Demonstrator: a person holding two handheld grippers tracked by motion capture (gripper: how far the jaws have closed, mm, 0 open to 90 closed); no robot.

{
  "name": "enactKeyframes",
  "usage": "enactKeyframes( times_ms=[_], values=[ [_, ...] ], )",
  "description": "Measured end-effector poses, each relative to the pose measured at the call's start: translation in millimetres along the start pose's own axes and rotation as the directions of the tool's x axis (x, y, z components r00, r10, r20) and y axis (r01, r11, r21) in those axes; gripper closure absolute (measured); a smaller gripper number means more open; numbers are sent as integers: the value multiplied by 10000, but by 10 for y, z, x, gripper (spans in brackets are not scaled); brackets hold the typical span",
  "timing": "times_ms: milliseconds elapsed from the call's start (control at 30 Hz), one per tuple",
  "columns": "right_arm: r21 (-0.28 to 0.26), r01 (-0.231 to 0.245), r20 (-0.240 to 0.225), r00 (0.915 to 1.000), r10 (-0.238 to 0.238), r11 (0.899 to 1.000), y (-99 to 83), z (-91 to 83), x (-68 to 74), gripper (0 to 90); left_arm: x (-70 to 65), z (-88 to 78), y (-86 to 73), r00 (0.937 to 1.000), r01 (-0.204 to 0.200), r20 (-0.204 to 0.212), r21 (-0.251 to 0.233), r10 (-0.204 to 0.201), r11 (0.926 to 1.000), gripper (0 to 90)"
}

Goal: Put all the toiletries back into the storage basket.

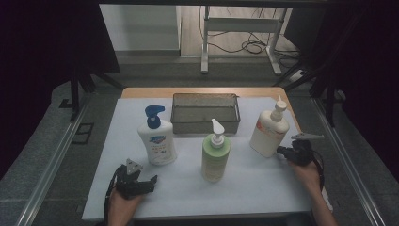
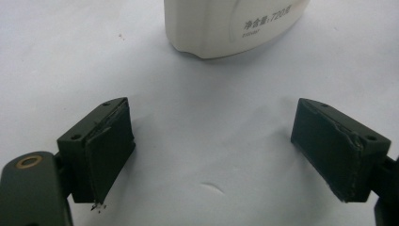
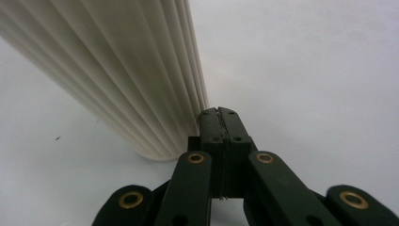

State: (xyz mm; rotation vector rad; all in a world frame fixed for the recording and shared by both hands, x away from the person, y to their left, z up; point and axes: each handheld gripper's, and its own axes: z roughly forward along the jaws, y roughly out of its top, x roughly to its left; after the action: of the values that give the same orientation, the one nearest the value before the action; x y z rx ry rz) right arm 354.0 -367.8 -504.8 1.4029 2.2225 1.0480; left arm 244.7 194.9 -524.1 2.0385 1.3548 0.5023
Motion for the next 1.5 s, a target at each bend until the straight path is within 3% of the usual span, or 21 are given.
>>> enactKeyframes(
  times_ms=[300, 667, 900, 1067, 1233, 1467, 1500],
  values=[
    [41, -9, -146, 9999, 10, 10000, -43, 5, 67, 898, 1, 0, 0, 10000, -13, -1, 10, 13, 10000, 131],
    [207, 328, -193, 9993, -324, 9992, -49, 24, 139, 894, 0, 0, 1, 10000, -1, 2, 6, 1, 10000, 131],
    [45, 232, -311, 9993, -230, 9997, -68, -64, 154, 838, -2, 0, 1, 10000, 13, 0, 5, -13, 10000, 131],
    [-151, 357, -234, 9991, -361, 9992, -86, -172, 200, 757, -1, 0, 1, 10000, 9, -2, 4, -9, 10000, 130],
    [-322, 236, -355, 9991, -247, 9992, -85, -285, 227, 586, -1, 0, 0, 10000, 7, -2, 4, -7, 10000, 131],
    [-442, 392, -429, 9982, -411, 9983, -67, -378, 279, 480, -1, 0, 0, 10000, 4, -3, 1, -4, 10000, 131],
    [-493, 412, -431, 9981, -434, 9979, -50, -406, 297, 430, -1, 0, 0, 10000, 3, -2, 2, -3, 10000, 131]
  ],
)
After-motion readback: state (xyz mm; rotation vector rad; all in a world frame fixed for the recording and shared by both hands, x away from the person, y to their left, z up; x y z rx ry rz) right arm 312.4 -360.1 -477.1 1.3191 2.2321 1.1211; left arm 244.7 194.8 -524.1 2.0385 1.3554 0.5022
